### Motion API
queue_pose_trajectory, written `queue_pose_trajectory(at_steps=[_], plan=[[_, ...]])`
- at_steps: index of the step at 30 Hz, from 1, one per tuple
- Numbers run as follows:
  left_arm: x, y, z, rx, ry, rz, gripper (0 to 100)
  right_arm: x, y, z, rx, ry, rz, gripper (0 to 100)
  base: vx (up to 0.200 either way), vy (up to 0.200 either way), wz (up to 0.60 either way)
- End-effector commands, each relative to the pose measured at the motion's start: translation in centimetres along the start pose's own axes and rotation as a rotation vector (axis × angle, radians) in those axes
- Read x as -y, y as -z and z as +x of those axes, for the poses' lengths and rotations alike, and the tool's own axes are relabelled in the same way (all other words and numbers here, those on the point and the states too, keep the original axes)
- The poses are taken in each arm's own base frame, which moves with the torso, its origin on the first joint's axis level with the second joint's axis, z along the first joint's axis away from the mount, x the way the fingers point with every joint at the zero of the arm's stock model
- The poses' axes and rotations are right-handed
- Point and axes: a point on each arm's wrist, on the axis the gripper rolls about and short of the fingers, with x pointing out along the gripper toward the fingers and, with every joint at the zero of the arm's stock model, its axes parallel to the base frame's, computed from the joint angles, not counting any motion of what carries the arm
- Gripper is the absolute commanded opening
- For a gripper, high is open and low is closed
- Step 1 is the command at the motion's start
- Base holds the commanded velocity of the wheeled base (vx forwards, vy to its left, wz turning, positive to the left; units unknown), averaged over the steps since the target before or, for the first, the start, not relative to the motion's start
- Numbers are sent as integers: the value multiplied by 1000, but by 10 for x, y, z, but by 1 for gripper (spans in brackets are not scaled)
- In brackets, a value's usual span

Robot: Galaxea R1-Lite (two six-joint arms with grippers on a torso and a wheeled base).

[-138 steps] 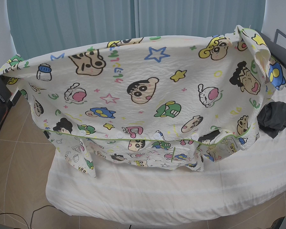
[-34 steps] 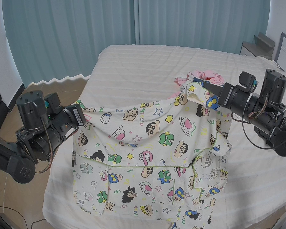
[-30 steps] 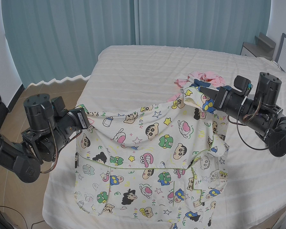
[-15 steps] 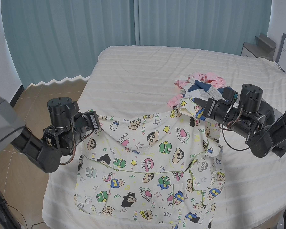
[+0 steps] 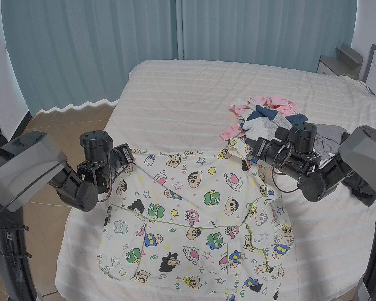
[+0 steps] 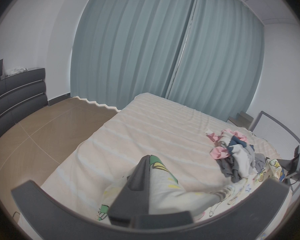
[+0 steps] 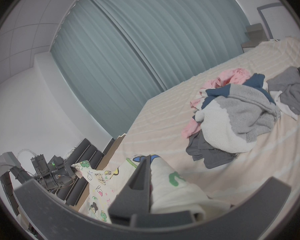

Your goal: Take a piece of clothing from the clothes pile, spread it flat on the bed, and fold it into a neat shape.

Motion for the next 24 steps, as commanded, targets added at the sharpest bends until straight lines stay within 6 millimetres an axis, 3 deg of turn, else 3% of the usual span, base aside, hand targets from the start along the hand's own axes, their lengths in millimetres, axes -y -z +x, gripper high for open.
queue_pose_trajectory(at_steps=[1,5,10,11,18,22,24], plan=[[-18,30,36,-30,-39,0,0,36,24,30,-24,58,50,0,0,0,0],[-17,39,57,-4,-32,-8,0,52,27,46,-18,79,57,0,0,0,0],[-18,46,71,8,-31,-10,0,57,29,58,-15,82,88,0,0,0,0],[-18,46,71,8,-31,-10,100,57,29,58,-15,82,88,100,0,0,0],[-31,58,90,12,-40,-8,100,70,24,75,7,100,171,100,0,0,0],[-41,53,97,40,-59,-15,100,72,-5,71,80,87,375,100,0,0,0],[-43,53,97,43,-66,-17,100,75,-7,69,65,110,448,100,0,0,0]])
